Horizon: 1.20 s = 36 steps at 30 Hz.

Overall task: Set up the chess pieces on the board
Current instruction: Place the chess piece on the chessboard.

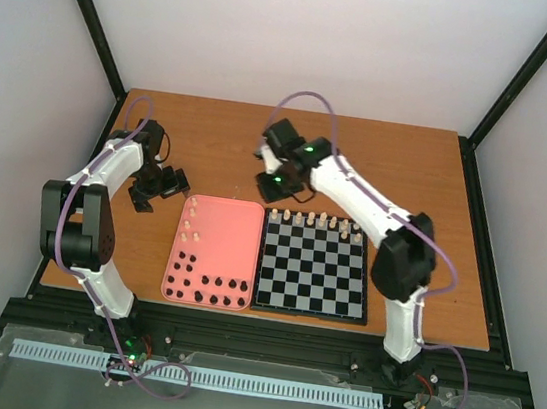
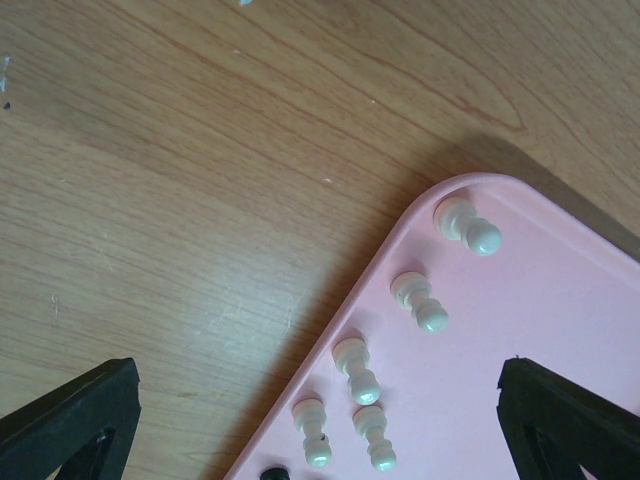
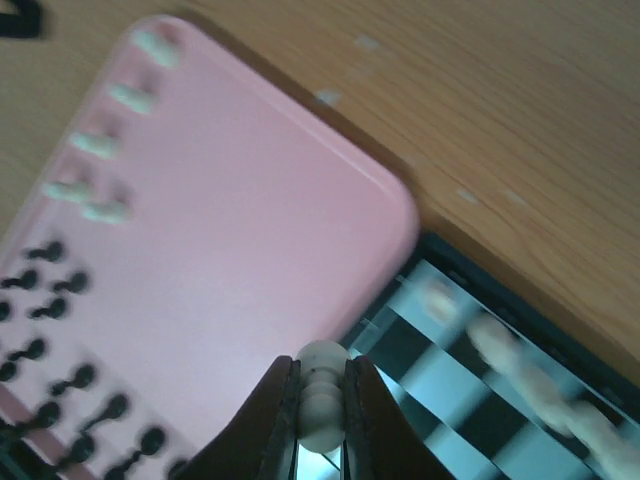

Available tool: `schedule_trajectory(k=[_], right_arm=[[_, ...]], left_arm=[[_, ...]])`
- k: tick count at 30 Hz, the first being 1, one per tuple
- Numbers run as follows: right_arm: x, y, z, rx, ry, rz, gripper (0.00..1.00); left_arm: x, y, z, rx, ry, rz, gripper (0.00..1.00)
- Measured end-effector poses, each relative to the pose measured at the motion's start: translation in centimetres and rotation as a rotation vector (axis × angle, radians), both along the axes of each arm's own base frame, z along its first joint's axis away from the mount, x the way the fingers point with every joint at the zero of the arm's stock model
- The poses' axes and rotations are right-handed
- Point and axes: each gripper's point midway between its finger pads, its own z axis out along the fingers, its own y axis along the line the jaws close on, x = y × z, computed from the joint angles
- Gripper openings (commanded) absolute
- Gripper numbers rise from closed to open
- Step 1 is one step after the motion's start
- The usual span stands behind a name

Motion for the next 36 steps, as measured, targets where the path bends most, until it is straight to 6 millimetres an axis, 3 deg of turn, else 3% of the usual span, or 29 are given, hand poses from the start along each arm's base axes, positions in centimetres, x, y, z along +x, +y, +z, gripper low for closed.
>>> schedule_trajectory(k=[3,7,9,11,20,28,36], right_arm=[[0.5,-5.5,-0.3,-0.036,0.023,-0.110,0.05],[0.4,-12.4,-2.6,-0.106,0.082,-0.250,0.05],[-0.1,-15.0,-4.0,-0.148,0.117,-0.300,0.05],[-0.7,-16.3,-5.1,-0.179,0.139,-0.324,0.05],[-4.4,-20.8,-8.6,-0.279,0.212,-0.418,0.05],[-3.1,-21.5,-9.0,-0.271,0.179,-0.471,0.06],[-2.2,-22.0,-10.6,-0.290,0.198,-0.494,0.06]], left_arm=[[0.0,0.0,0.0,0.001,0.000,0.000,1.00],[0.0,0.1,0.2,0.006,-0.005,0.000,1.00],[0.0,0.1,0.2,0.006,-0.007,0.000,1.00],[0.0,0.1,0.2,0.007,-0.007,0.001,1.00],[0.0,0.1,0.2,0.006,-0.007,0.000,1.00],[0.0,0.1,0.2,0.005,-0.007,0.000,1.00],[0.0,0.1,0.2,0.006,-0.007,0.000,1.00]])
